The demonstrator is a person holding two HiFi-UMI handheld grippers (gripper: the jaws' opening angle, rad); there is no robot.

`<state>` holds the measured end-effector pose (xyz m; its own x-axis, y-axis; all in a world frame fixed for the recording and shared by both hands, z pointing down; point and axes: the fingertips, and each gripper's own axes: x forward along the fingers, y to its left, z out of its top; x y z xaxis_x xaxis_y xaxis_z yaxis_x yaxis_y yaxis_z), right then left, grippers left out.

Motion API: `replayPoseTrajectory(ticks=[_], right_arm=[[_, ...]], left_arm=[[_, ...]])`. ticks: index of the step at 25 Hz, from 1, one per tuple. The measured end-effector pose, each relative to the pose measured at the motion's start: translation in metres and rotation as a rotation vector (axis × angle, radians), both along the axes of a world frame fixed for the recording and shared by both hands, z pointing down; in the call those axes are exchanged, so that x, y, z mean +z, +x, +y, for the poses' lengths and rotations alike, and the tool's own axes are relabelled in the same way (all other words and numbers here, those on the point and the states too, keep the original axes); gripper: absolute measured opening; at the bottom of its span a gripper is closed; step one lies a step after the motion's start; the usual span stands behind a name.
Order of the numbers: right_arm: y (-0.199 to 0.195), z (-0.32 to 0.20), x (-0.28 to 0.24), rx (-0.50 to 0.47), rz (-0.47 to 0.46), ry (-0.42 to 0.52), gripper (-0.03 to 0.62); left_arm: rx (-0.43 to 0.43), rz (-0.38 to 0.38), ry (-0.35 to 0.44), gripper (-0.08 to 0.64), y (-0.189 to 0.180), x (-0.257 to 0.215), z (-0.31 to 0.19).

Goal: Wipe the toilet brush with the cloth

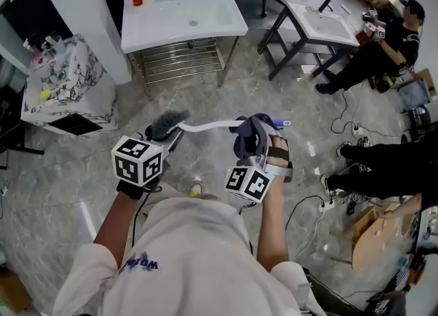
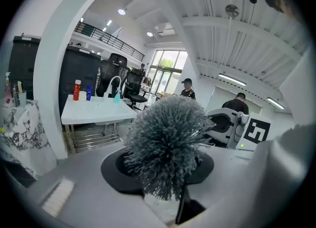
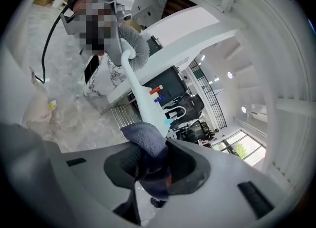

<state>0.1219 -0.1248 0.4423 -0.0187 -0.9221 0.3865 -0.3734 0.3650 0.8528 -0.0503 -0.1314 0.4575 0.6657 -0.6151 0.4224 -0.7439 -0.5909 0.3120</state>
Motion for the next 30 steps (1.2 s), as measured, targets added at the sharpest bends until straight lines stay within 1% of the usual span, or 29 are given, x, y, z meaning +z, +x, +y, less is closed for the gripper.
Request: replayPoseTrajectory(ticks=[3,7,10,12,15,16,17,18,19,20,21,23,25,27,28,29,30], right_arm=[[0.013,-0.001,0.004,0.012,0.002,-0.004,0.12],[0.016,0.001,0.005,-0.011,-0.018,-0.002,0.123],[0.012,0.004,0.0,-0.03,-0.083,0.002,0.126],[0.009,0.006,-0.003,-0.051,-0.142,-0.007,0.127],[0.004,0.011,-0.001,-0.131,-0.239,-0.054,0.13],[0.002,0.013,-0.002,-0.158,-0.301,-0.071,0.13],[0.002,0.015,-0.006,-0.176,-0.391,-0.084,0.13],[0.004,0.015,-0.012,-0.178,-0.501,-0.091,0.075],[0.009,0.012,-0.017,-0.159,-0.601,-0.092,0.034],[0.017,0.009,-0.018,-0.118,-0.662,-0.088,0.034],[0.027,0.004,-0.017,-0.067,-0.674,-0.079,0.032],[0.045,-0.001,-0.012,0.018,-0.638,-0.059,0.032],[0.056,-0.003,-0.012,0.064,-0.634,-0.046,0.032],[0.064,-0.005,-0.012,0.108,-0.652,-0.033,0.032],[0.069,-0.005,-0.013,0.135,-0.683,-0.027,0.032],[0.074,-0.005,-0.014,0.166,-0.739,-0.021,0.032],[0.079,-0.005,-0.015,0.199,-0.816,-0.015,0.032]], left_arm=[[0.0,-0.014,0.005,0.155,-0.005,0.002,-0.002],[0.008,-0.021,0.014,0.158,-0.011,0.002,-0.006],[0.013,-0.033,0.027,0.158,-0.015,-0.002,-0.011],[0.013,-0.032,0.022,0.158,-0.017,-0.003,-0.012],[0.007,-0.024,0.001,0.156,-0.022,0.002,-0.013],[0.002,-0.019,-0.009,0.155,-0.024,0.005,-0.013],[-0.007,-0.011,-0.022,0.155,-0.026,0.008,-0.014],[-0.021,0.001,-0.037,0.153,-0.029,0.01,-0.015],[-0.039,0.018,-0.053,0.153,-0.032,0.012,-0.016],[-0.055,0.038,-0.066,0.153,-0.035,0.013,-0.017],[-0.064,0.055,-0.075,0.153,-0.038,0.013,-0.018],[-0.068,0.066,-0.079,0.153,-0.04,0.013,-0.017],[-0.068,0.05,-0.073,0.153,-0.041,0.013,-0.017],[-0.082,0.031,-0.07,0.153,-0.044,0.015,-0.018],[-0.094,0.023,-0.067,0.153,-0.046,0.017,-0.019],[-0.107,0.015,-0.064,0.153,-0.048,0.018,-0.02],[-0.12,0.004,-0.059,0.154,-0.049,0.02,-0.02]])
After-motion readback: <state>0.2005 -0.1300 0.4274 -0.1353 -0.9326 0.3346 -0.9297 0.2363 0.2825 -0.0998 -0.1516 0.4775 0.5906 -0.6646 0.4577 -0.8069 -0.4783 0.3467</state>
